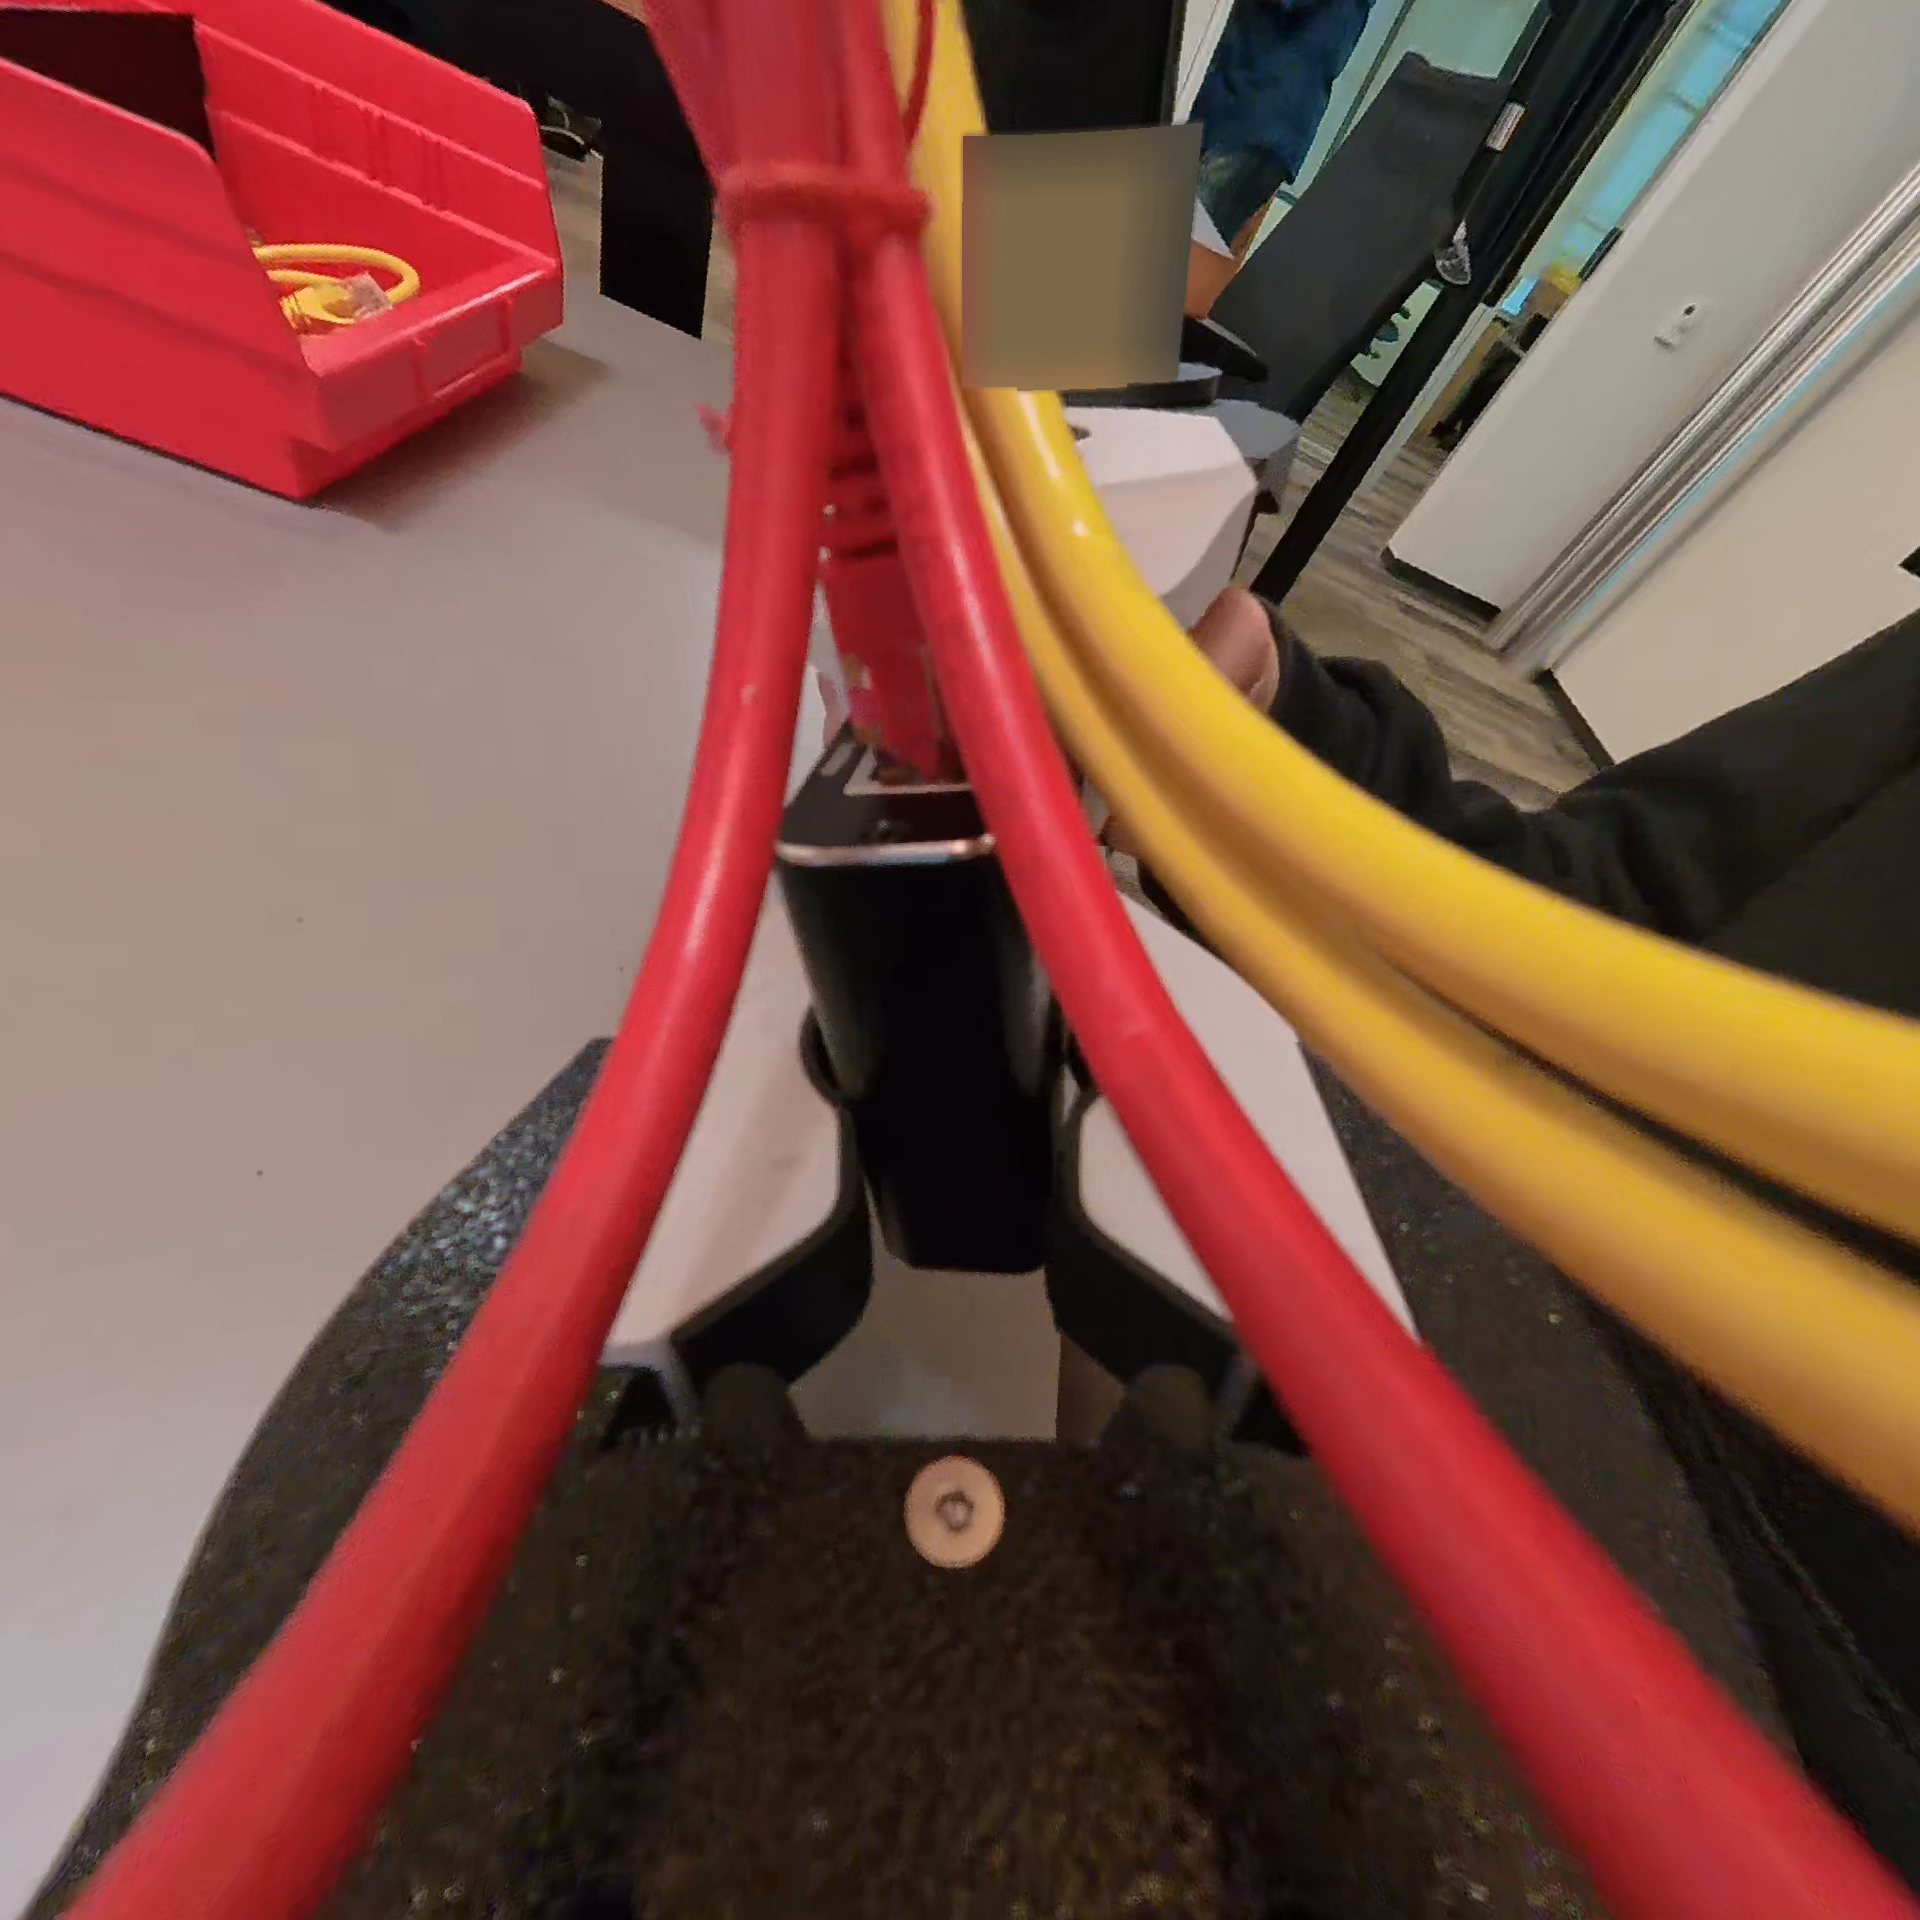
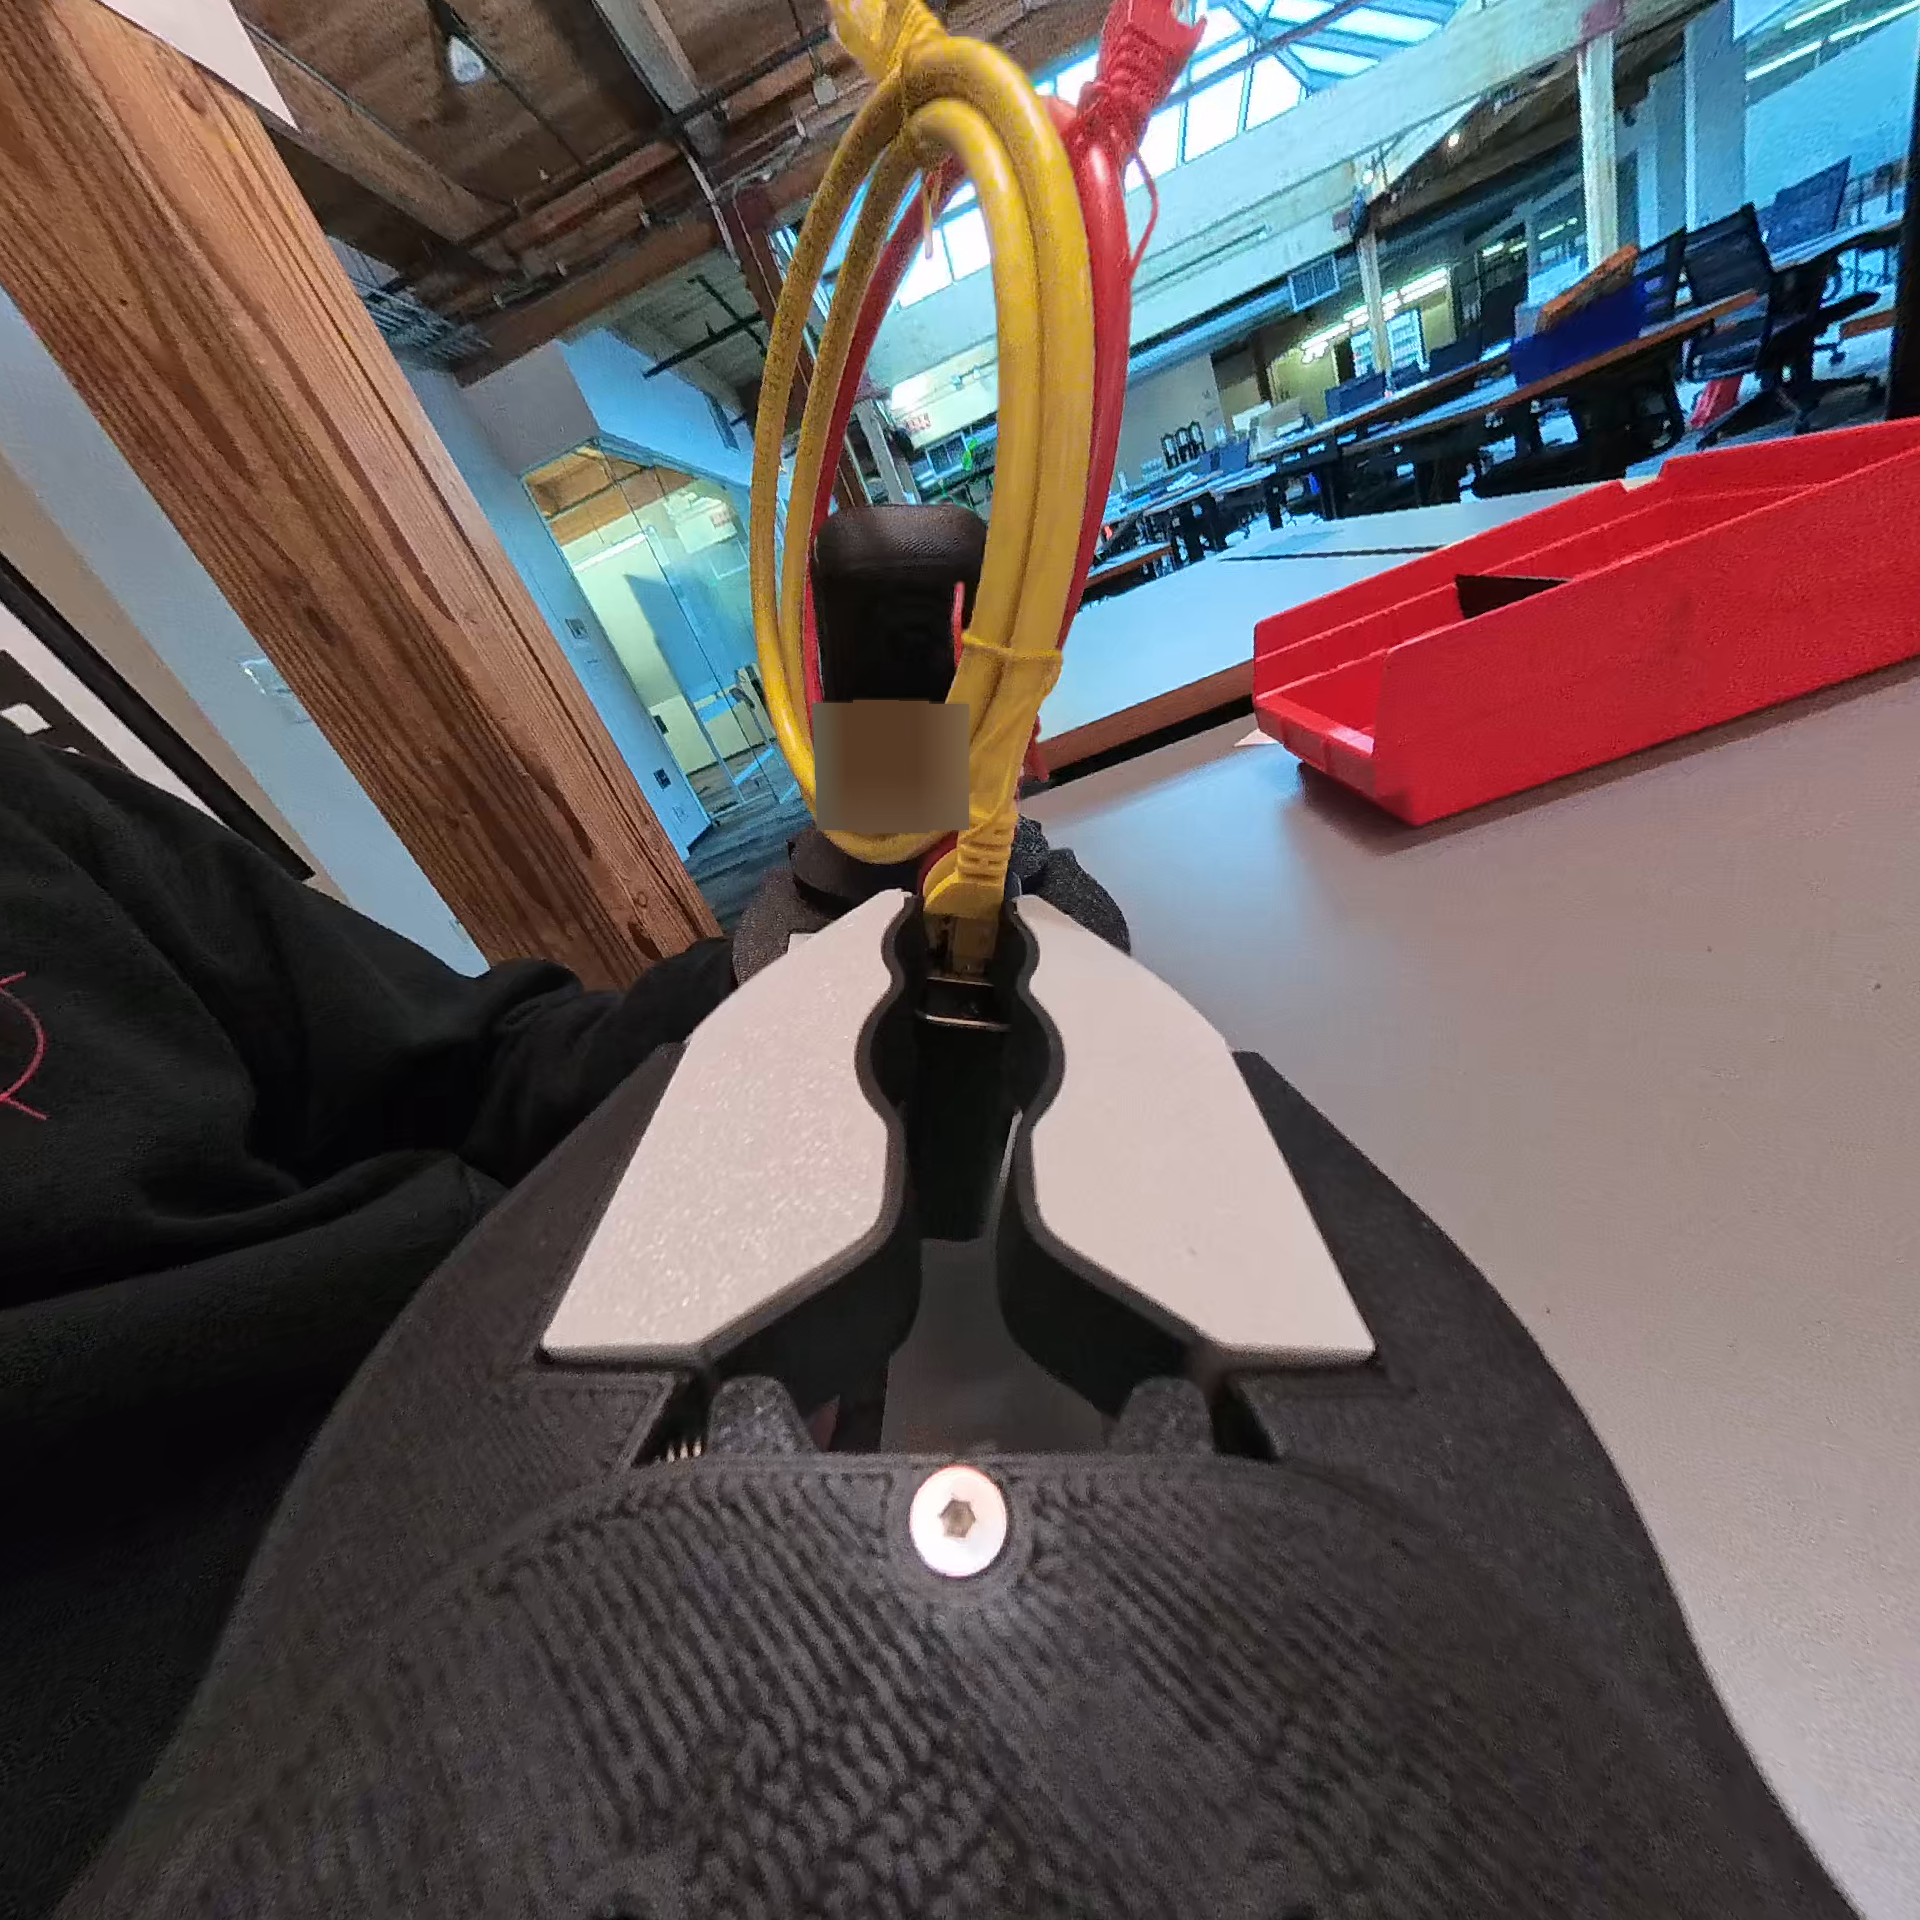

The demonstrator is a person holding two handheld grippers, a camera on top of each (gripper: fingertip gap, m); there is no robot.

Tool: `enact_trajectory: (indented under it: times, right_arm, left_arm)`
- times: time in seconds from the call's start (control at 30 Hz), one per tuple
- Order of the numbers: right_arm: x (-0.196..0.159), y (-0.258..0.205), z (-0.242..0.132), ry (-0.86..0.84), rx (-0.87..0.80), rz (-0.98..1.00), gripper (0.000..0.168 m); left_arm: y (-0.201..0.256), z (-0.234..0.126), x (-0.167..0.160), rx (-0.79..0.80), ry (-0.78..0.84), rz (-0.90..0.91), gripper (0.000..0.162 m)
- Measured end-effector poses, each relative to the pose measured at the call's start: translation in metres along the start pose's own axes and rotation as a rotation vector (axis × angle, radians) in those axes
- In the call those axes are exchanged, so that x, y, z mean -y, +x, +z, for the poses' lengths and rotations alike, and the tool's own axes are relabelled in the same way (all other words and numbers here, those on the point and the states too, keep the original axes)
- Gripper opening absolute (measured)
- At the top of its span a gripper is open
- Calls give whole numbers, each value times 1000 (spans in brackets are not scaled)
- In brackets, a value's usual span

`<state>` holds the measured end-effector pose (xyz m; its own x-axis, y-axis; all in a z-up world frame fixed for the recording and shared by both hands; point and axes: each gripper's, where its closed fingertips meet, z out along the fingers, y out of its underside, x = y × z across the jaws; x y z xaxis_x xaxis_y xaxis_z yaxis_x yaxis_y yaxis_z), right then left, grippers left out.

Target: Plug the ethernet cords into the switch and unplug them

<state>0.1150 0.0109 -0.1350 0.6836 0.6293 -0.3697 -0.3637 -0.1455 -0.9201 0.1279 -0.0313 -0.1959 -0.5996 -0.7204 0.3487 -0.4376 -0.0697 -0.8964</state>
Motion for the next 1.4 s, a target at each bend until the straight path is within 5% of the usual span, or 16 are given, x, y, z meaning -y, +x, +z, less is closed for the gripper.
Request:
enact_trajectory:
  times: [0.57, 0.73, 1.1, 1.4]
  right_arm:
    - [5, 6, 0, 6, -87, -23, 14]
    - [13, 1, 3, 88, -23, 45, 13]
    - [11, 2, 4, 57, -28, 13, 14]
    - [2, 9, 0, 47, -30, 57, 39]
  left_arm:
    - [-9, -7, -3, 71, -119, -36, 33]
    - [9, -6, 6, -89, -40, -167, 33]
    - [-2, -12, 8, 19, -9, -91, 32]
    - [-5, -22, 16, 19, 30, -84, 34]
